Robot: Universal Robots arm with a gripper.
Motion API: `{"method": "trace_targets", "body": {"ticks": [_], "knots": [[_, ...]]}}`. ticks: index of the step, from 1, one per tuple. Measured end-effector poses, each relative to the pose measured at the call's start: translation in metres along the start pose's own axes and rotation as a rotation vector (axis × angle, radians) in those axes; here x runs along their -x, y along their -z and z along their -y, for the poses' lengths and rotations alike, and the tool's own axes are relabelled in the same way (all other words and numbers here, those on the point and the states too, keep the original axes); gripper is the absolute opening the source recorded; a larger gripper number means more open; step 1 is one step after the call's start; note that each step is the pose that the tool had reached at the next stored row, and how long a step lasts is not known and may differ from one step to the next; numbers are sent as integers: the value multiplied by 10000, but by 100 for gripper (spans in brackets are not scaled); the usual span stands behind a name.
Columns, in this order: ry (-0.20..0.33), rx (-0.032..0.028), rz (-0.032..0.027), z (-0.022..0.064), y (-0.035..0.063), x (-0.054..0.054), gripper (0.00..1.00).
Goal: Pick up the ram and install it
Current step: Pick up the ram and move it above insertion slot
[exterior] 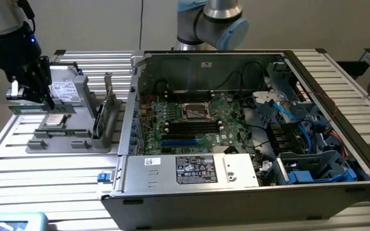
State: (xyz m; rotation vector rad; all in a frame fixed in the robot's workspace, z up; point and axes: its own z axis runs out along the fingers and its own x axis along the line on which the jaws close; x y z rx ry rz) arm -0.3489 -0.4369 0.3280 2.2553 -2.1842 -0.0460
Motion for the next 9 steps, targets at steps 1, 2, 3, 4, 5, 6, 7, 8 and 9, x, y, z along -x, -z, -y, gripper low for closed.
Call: {"method": "trace_targets", "body": {"ticks": [1,2,3,4,5,6,7,8,9], "knots": [[7,0,61,19,44,-6,14],[14,-4,124,38,88,-11,14],[21,-5,181,58,132,-17,14],[27,-8,244,80,181,-22,14],[31,-8,293,100,222,-27,14],[36,-11,338,122,263,-32,14],[42,-10,372,148,306,-36,14],[47,-12,399,172,344,-40,14],[53,-12,421,196,380,-44,14]]}}
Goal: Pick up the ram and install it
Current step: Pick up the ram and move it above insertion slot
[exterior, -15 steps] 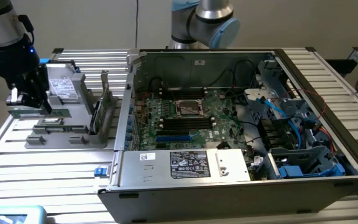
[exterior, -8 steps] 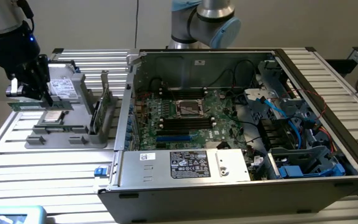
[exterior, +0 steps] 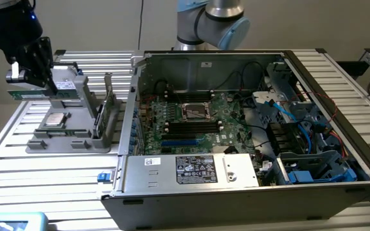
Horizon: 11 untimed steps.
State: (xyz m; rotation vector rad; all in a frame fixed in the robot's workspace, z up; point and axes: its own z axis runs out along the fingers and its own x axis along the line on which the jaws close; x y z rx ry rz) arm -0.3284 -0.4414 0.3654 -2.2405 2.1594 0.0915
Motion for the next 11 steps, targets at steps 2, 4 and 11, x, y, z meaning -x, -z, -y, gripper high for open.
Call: {"method": "trace_targets", "body": {"ticks": [2,4,11], "knots": [[9,1,19,55,69,-4,14],[13,11,21,117,131,-8,14],[19,60,22,359,297,-24,14]]}}
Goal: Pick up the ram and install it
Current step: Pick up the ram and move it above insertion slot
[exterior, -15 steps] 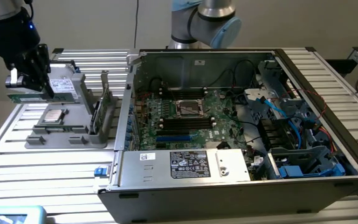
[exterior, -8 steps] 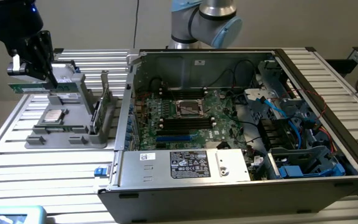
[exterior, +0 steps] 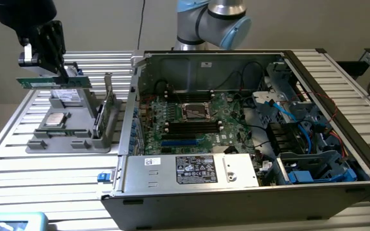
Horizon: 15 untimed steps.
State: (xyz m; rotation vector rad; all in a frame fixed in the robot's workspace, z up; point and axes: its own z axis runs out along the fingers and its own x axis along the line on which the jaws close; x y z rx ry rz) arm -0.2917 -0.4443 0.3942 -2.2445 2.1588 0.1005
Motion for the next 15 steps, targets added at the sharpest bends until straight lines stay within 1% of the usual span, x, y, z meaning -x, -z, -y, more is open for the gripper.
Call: {"method": "trace_targets", "body": {"ticks": [4,15], "knots": [[0,17,1,159,54,-10,14],[0,52,2,651,130,-27,14]]}}
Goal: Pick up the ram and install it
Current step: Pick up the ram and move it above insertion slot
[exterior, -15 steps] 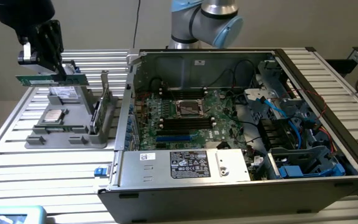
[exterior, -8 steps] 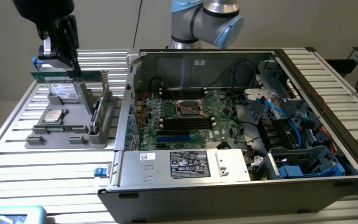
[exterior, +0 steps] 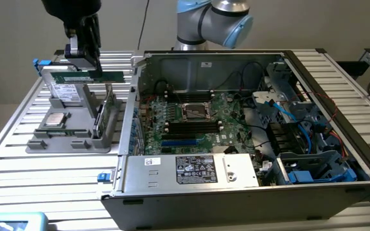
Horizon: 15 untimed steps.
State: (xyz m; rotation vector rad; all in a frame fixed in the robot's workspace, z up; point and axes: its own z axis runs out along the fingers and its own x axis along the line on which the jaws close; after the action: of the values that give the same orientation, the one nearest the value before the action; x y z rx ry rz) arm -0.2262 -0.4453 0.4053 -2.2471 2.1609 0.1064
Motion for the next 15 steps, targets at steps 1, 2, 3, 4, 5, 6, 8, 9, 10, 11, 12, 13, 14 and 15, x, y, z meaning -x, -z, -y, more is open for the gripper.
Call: {"method": "trace_targets", "body": {"ticks": [1,2,3,4,5,6,8,9,10,11,12,13,14,15], "knots": [[0,2,0,47,6,-2,14],[0,5,-1,92,11,-3,14],[-1,8,-1,137,16,-5,14],[-1,12,-2,182,21,-7,14],[-1,15,-3,228,27,-8,14],[-1,19,-4,273,32,-10,14],[-2,24,-4,362,42,-13,14],[-2,26,-4,410,46,-15,14],[-1,29,-4,456,50,-17,14],[-2,31,-4,501,53,-18,14],[-3,32,-3,546,56,-20,14],[-2,34,-4,591,58,-21,14],[-2,36,-5,635,61,-23,14],[-2,37,-4,682,62,-25,14]]}}
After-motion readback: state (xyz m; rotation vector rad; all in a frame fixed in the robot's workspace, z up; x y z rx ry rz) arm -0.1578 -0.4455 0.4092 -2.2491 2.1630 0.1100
